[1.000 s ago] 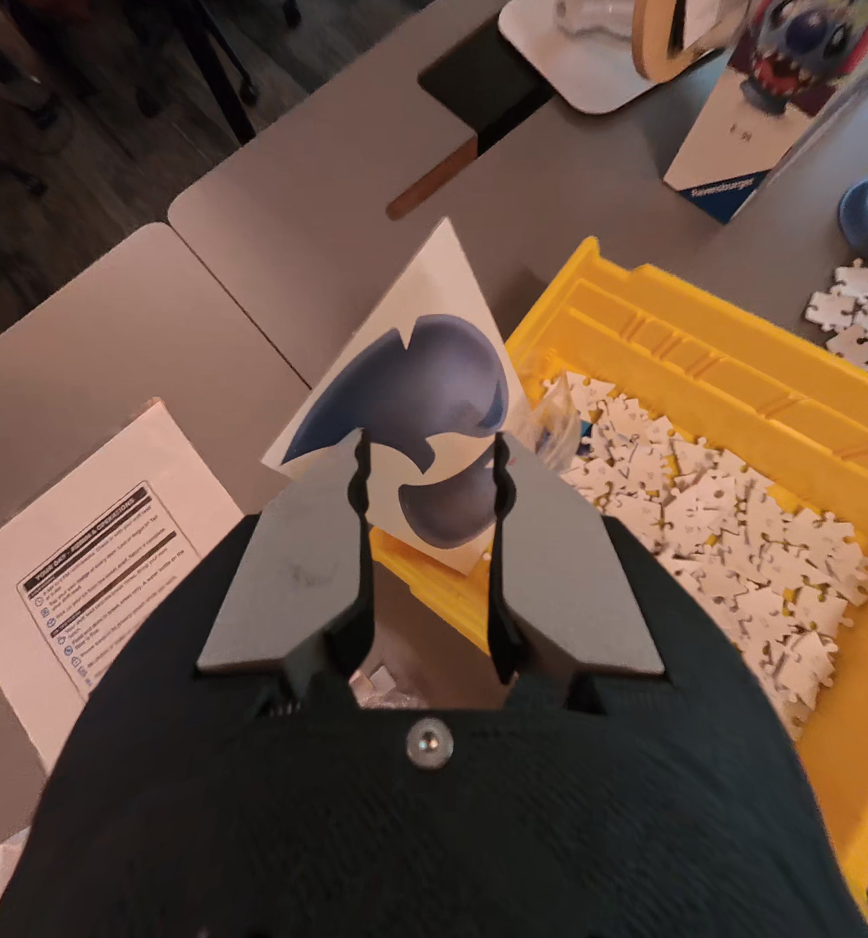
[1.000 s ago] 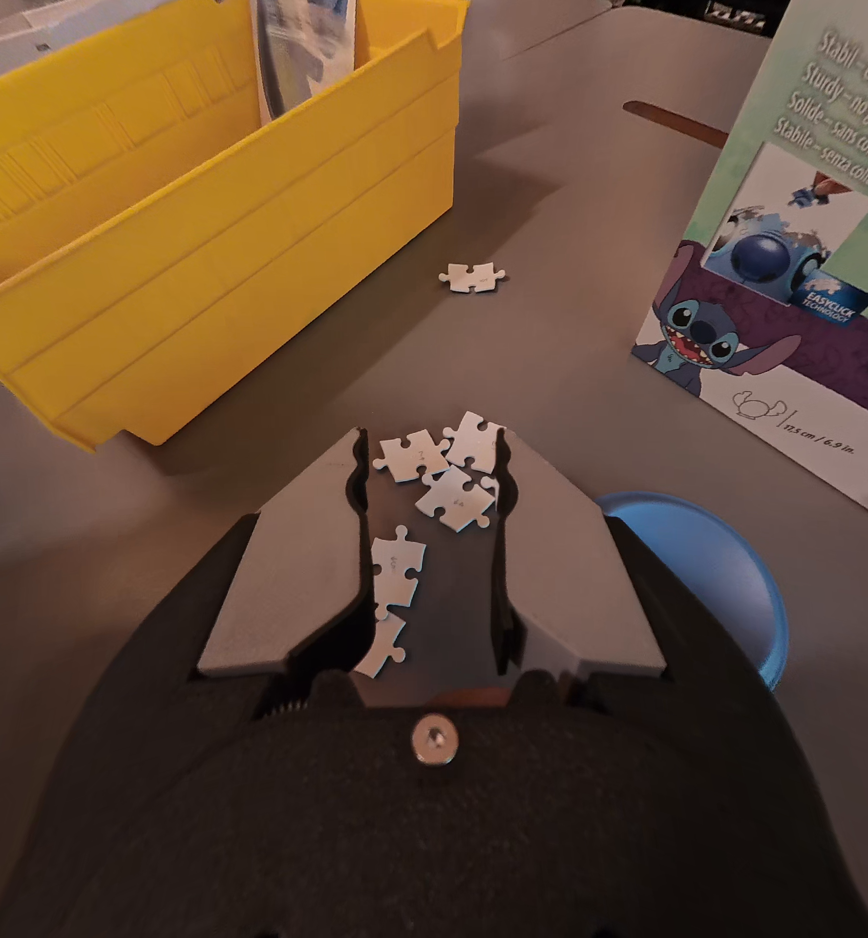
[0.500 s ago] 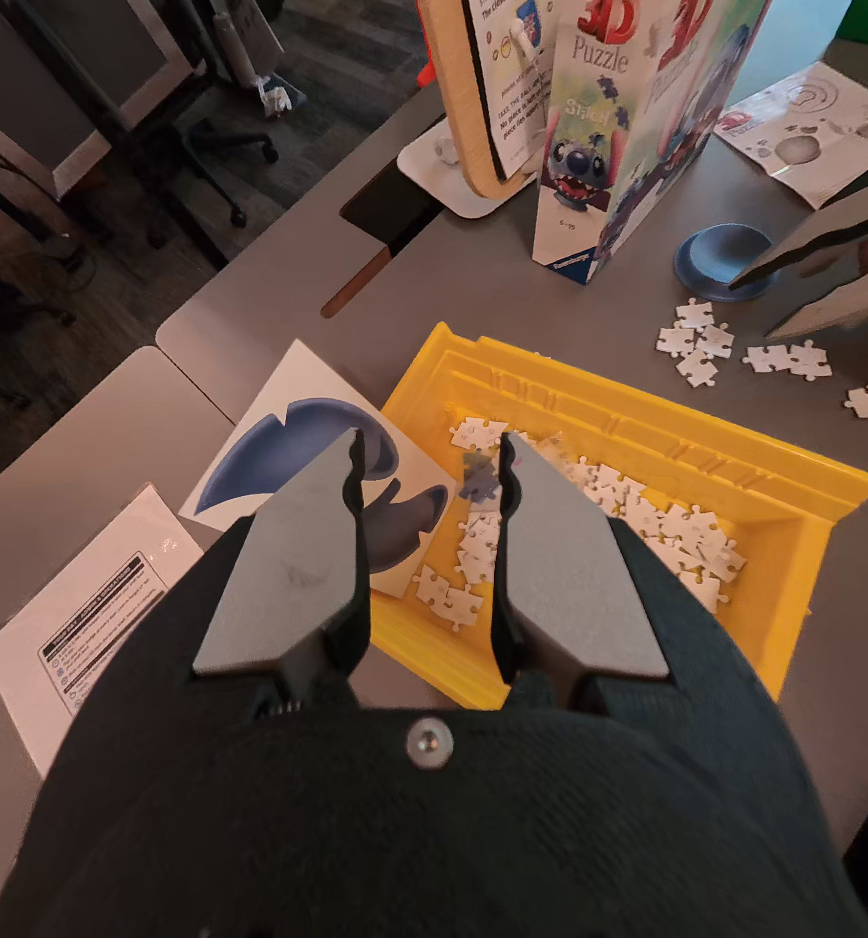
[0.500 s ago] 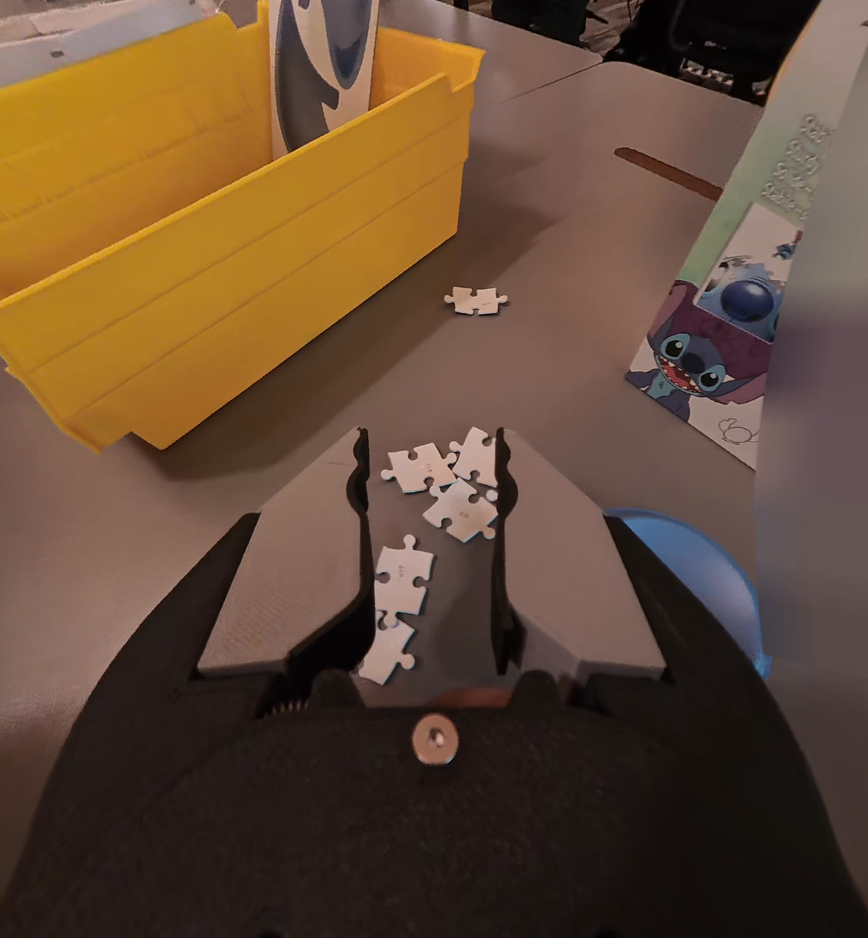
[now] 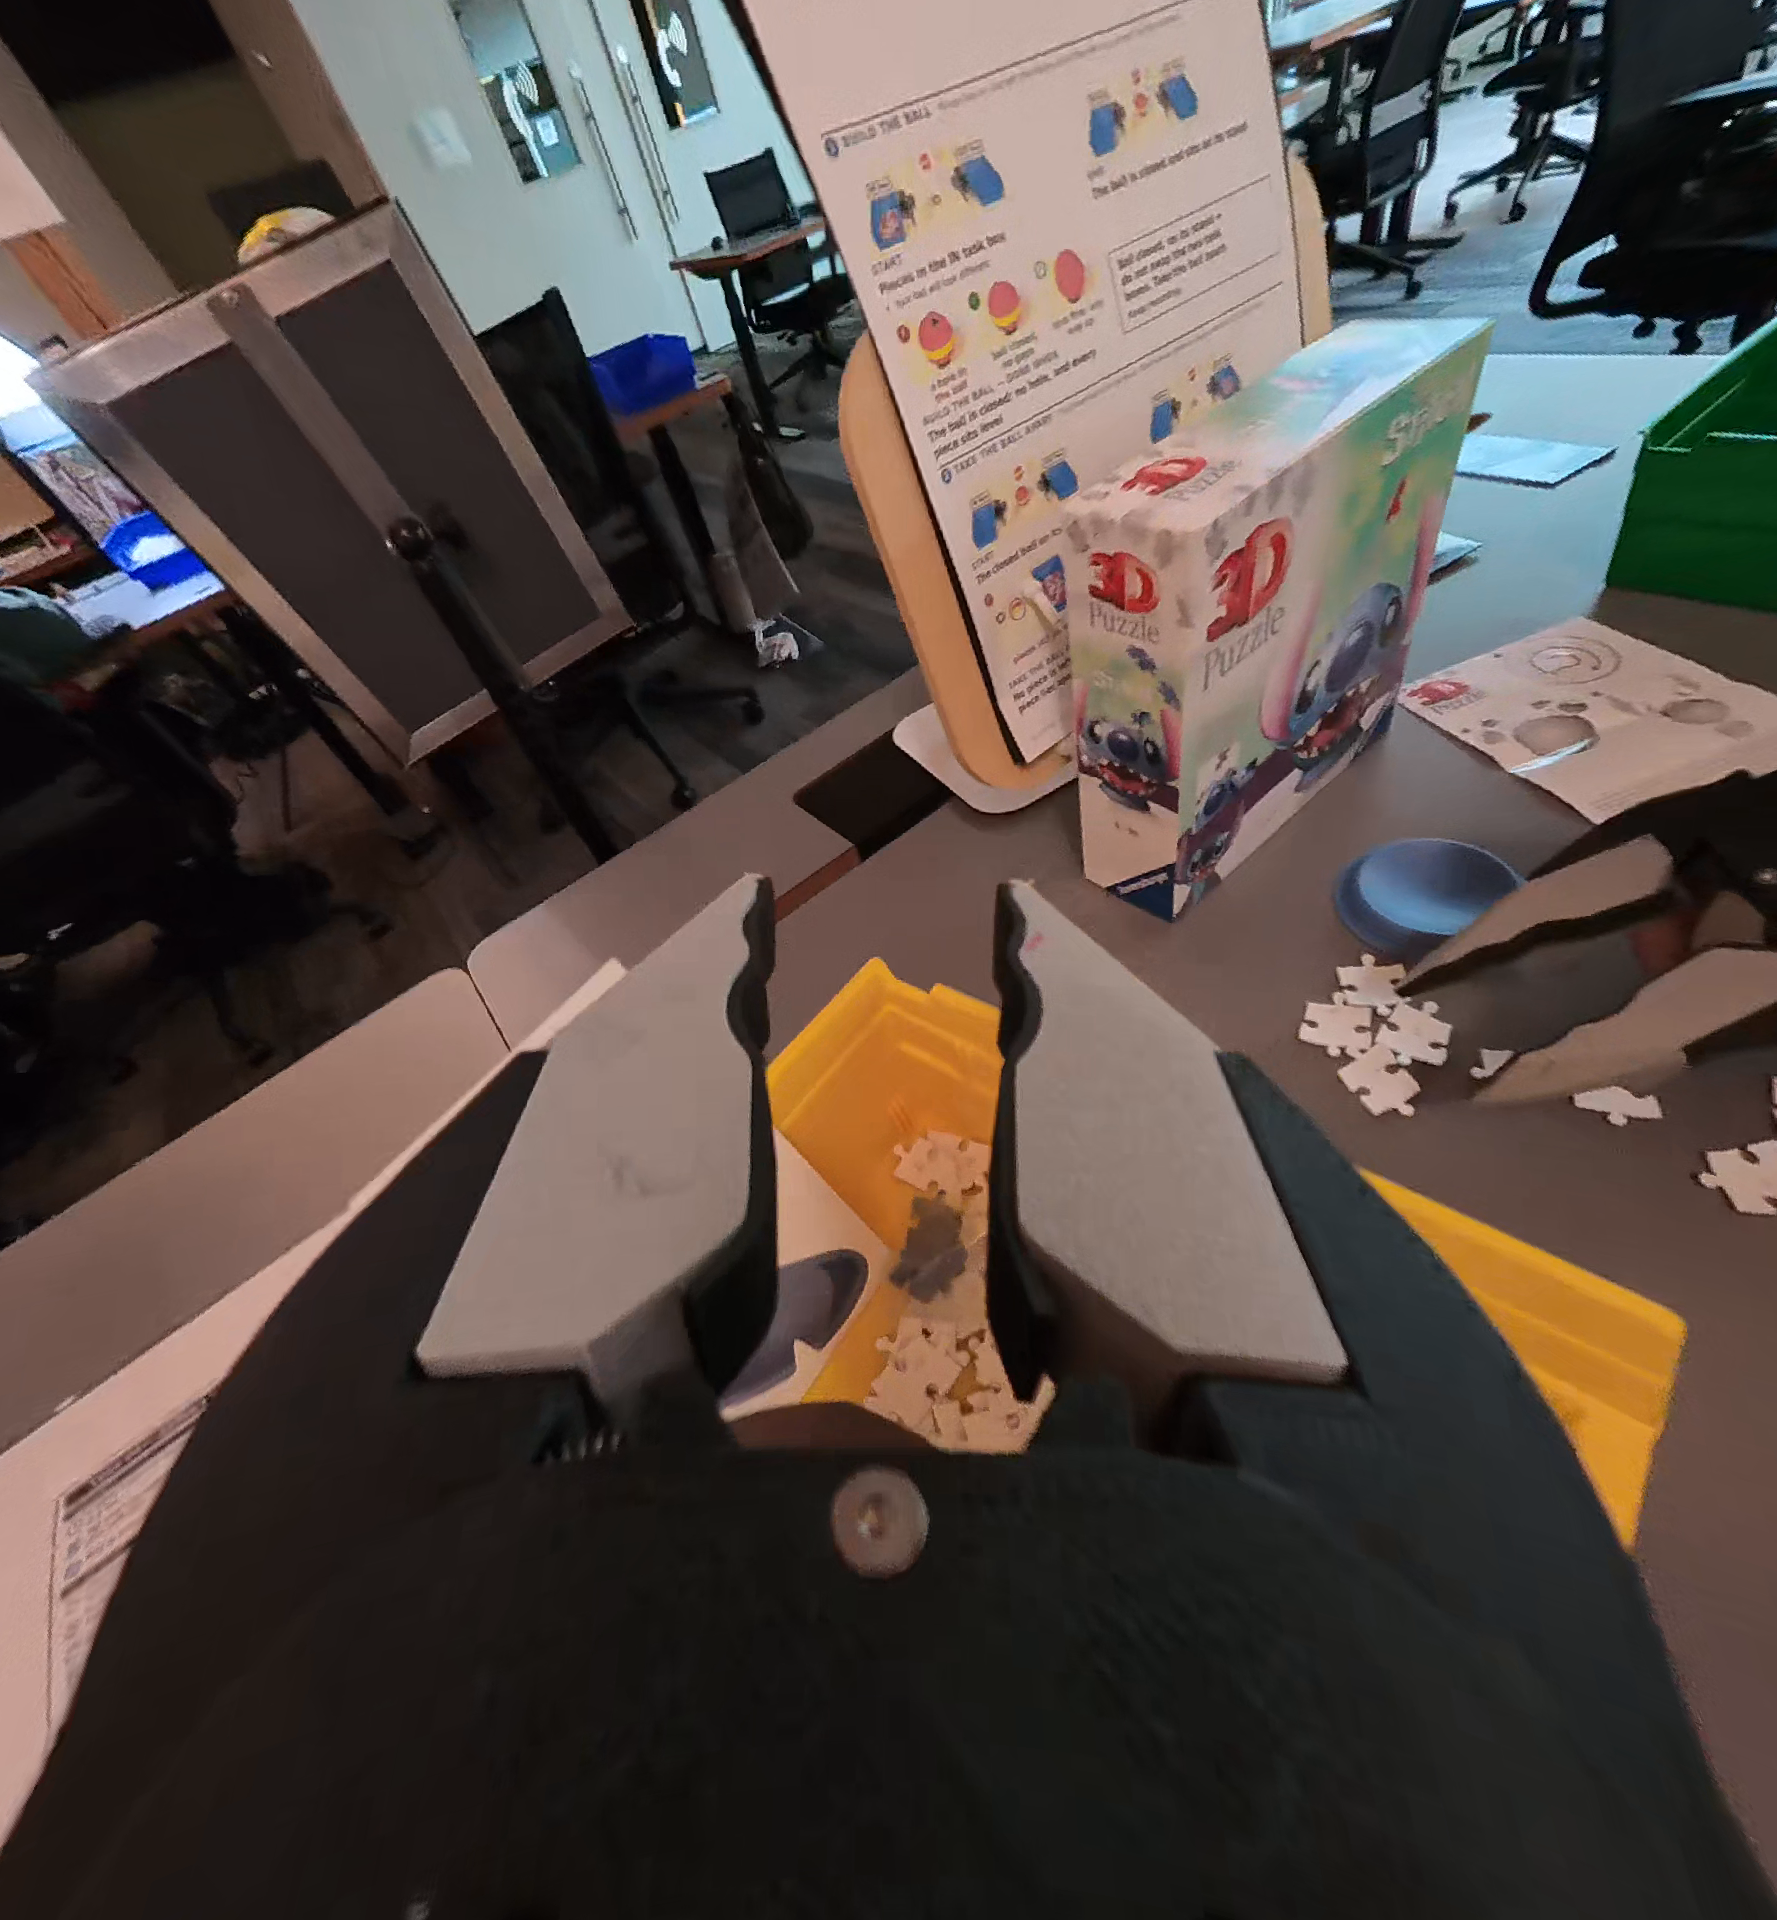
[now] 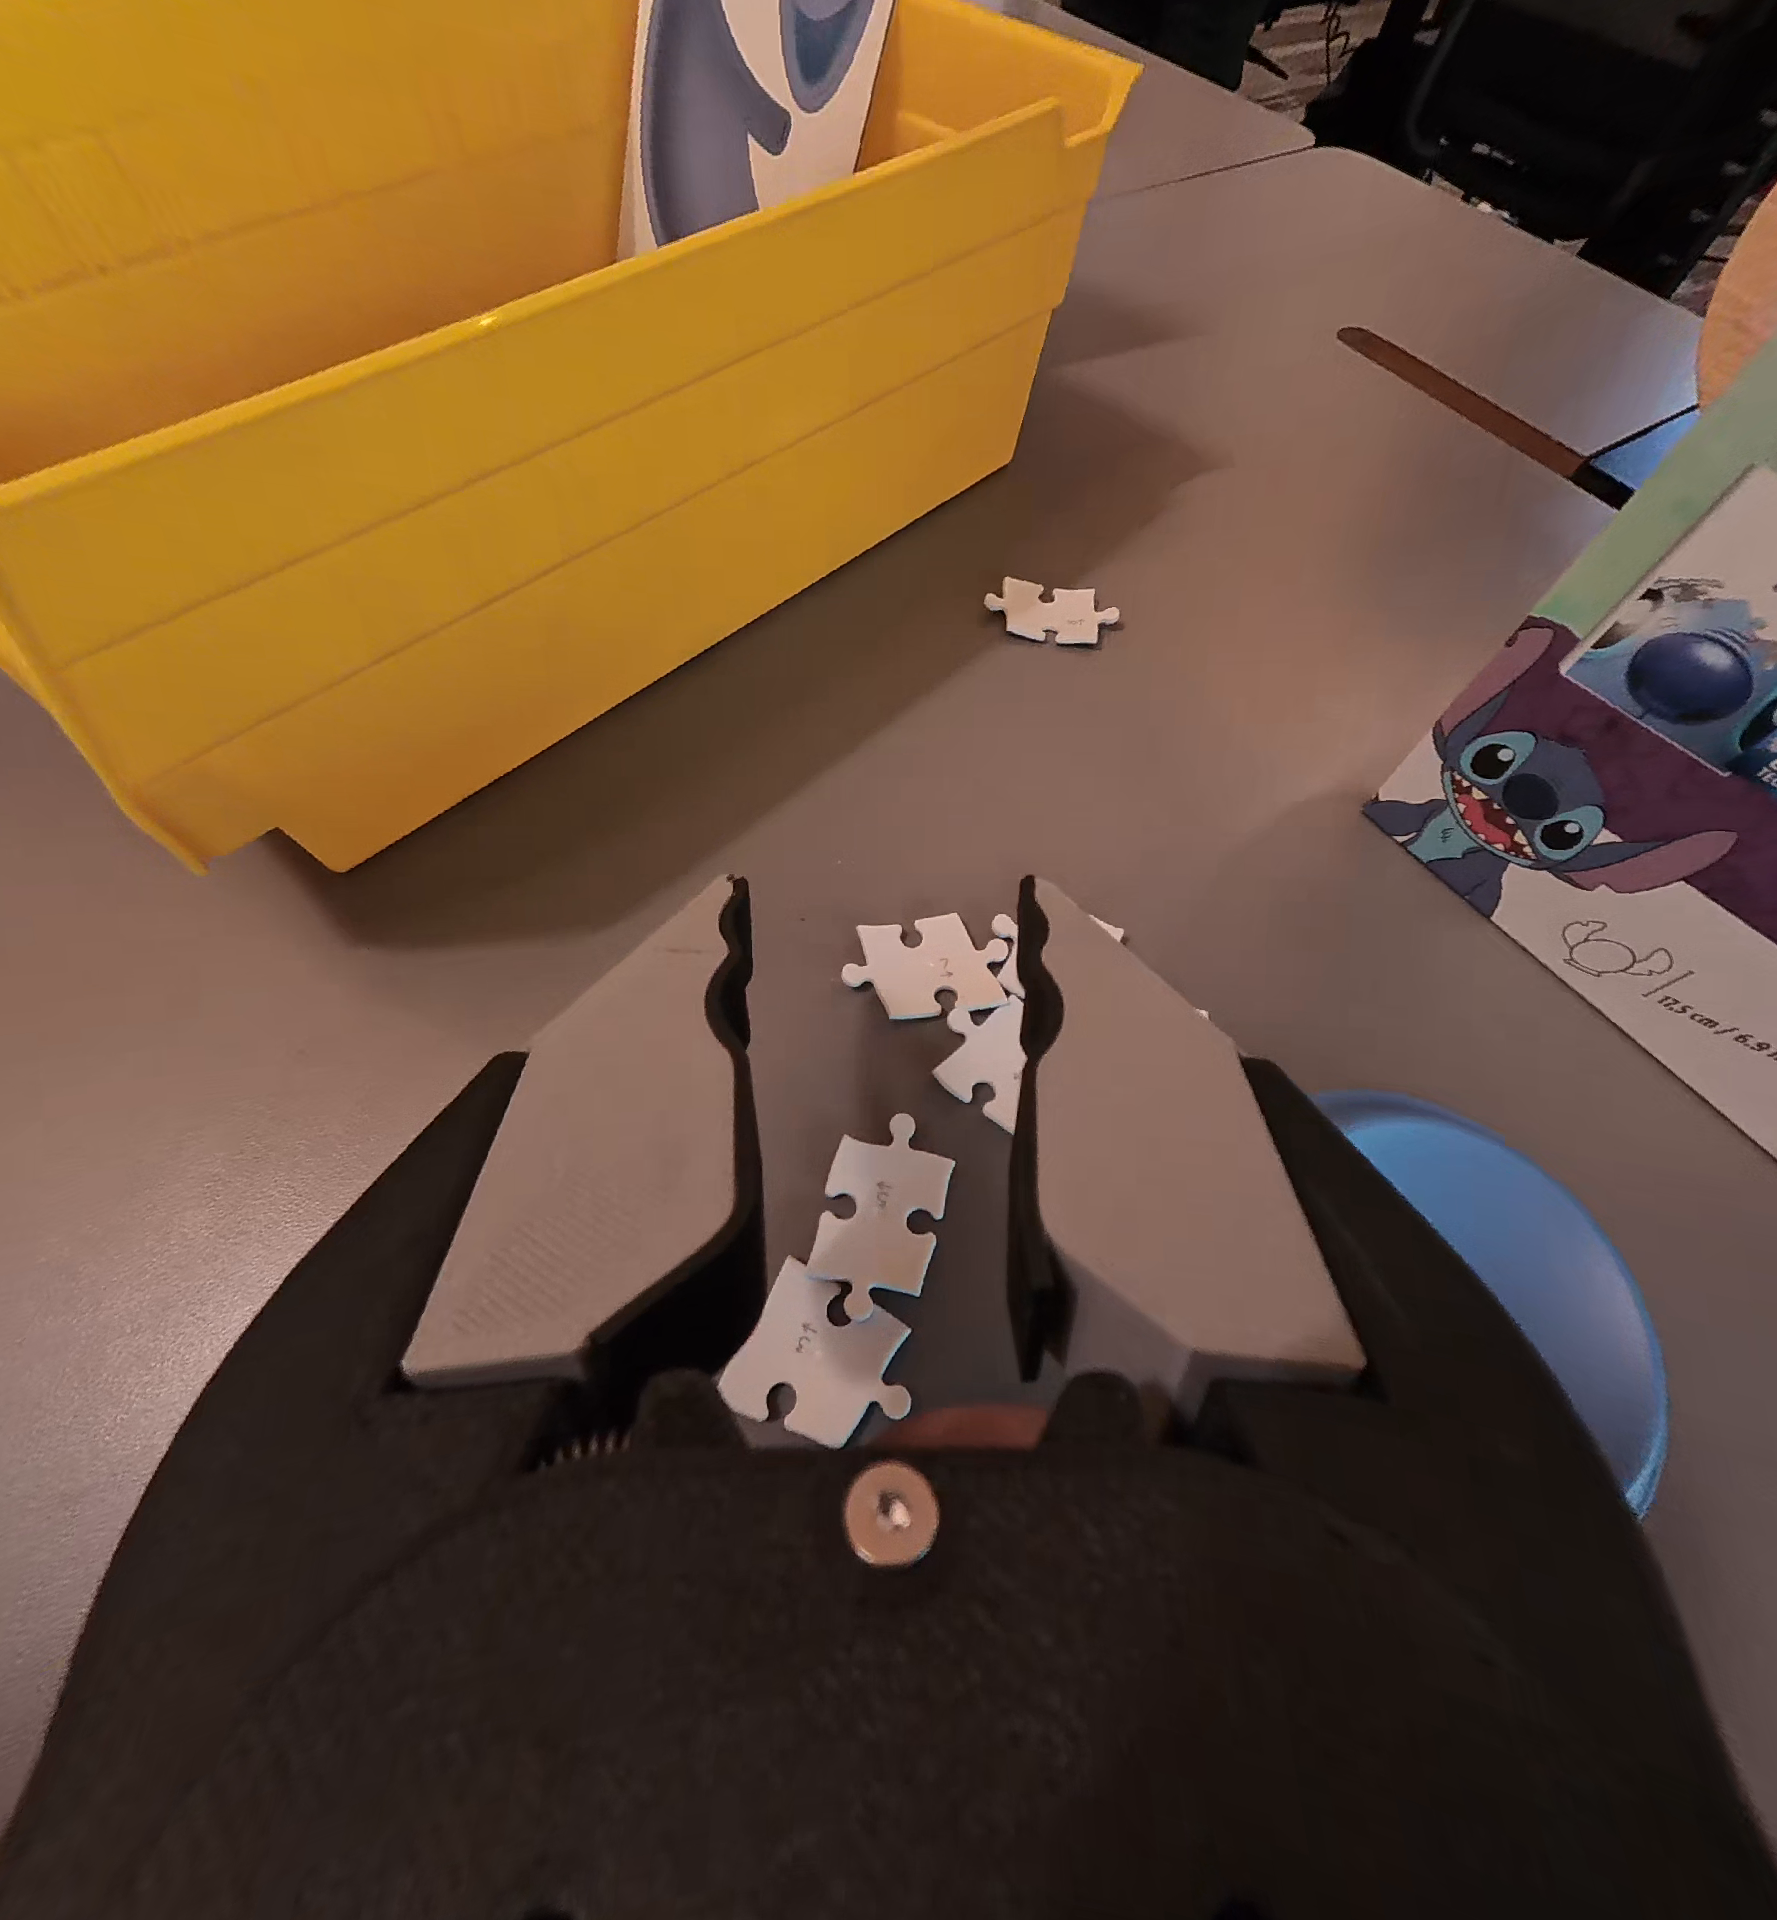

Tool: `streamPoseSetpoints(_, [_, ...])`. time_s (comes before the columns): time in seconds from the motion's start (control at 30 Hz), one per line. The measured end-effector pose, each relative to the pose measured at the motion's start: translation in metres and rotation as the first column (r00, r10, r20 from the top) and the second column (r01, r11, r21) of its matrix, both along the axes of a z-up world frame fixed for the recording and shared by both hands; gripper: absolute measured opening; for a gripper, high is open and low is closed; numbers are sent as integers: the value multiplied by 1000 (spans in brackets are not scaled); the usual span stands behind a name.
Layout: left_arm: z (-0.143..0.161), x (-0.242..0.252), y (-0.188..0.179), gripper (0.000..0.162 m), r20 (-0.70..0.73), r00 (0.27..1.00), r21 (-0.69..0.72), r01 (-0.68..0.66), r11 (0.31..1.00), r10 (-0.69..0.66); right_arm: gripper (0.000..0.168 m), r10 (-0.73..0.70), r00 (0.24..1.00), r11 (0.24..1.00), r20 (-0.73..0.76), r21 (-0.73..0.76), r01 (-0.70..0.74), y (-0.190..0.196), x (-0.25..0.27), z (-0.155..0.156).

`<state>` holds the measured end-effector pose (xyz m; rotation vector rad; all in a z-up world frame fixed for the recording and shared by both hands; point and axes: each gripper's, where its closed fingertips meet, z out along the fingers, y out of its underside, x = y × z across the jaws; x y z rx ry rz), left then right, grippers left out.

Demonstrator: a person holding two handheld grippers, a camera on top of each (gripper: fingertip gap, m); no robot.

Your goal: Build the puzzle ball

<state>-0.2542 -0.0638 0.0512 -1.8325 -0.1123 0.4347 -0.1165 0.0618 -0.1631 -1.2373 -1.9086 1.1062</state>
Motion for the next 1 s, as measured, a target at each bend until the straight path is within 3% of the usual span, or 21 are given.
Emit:
streamPoseSetpoints(0.13, [-19,-15,-23,34,61,998,70,-18,997,13,48,0,1000,1000,-21,-9,0,-1,1,6])
streamPoseSetpoints(0.23, [-20,-30,-42,28,79,997,262,-17,965,-4,48,1,999,1000,-32,16,-1,-2,1,7])
streamPoseSetpoints(0.33, [-20,-41,-58,10,140,989,458,-18,889,-52,49,-1,1000,997,-31,82,4,-2,0,2])
streamPoseSetpoints(0.53, [-47,-71,-66,9,283,957,399,-171,901,57,50,-16,999,976,-41,217,25,4,0,-3])
streamPoseSetpoints(1.0, [-49,-75,-70,7,301,953,438,-171,883,36,49,-60,998,966,-37,252,67,17,-1,-4])
